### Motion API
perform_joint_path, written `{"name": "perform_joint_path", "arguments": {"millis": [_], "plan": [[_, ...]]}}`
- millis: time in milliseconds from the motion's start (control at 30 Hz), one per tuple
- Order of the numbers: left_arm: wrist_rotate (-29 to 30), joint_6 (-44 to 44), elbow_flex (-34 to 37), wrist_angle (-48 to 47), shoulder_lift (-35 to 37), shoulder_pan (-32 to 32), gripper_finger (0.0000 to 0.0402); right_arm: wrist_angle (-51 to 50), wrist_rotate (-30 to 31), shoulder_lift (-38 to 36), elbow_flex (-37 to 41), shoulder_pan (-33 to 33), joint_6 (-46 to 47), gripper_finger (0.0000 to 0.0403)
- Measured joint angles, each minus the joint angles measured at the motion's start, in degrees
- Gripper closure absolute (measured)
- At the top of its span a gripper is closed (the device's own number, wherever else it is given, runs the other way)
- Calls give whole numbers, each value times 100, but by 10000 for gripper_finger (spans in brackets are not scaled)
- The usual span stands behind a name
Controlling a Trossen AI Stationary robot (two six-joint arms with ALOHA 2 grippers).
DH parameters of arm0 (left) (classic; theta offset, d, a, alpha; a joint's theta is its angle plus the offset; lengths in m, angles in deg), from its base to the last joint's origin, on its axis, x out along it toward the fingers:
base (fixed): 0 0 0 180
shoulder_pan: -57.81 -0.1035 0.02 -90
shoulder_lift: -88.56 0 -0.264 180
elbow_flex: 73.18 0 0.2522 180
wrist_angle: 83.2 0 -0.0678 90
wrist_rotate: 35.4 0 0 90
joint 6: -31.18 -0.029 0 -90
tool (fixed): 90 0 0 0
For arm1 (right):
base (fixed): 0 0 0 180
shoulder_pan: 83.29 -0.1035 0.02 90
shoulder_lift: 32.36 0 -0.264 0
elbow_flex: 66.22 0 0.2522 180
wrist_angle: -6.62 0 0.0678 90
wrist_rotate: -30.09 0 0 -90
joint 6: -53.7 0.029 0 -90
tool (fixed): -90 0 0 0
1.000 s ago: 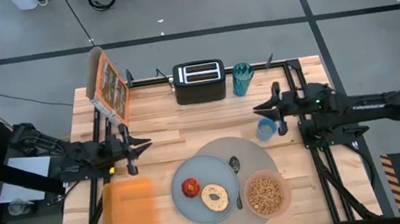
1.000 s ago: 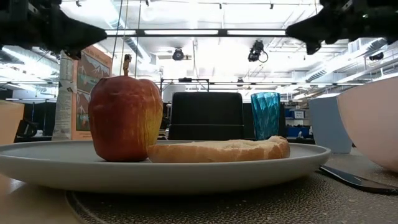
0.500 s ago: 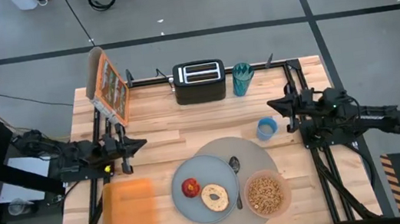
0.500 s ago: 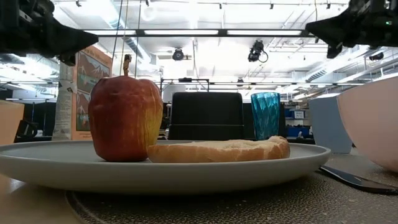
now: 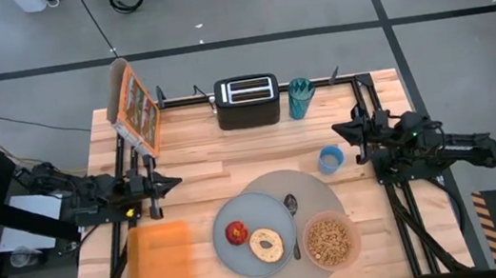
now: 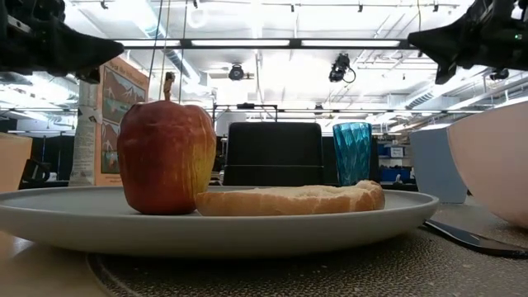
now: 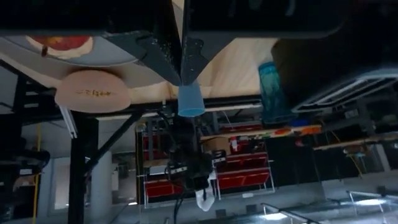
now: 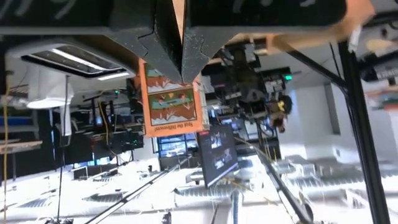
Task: Arrange a breakfast setting
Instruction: Return to home position
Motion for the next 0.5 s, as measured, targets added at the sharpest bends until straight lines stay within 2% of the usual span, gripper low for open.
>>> {"name": "perform_joint_path", "arguments": {"millis": [100,300,500], "plan": [[-1,-71,0,19,4,0,388,60,4,0,0,0,229,387],[-1,739,2,-23,2,0,388,117,4,2,0,0,199,383],[-1,745,2,-27,2,0,388,108,4,2,-2,0,188,383]]}}
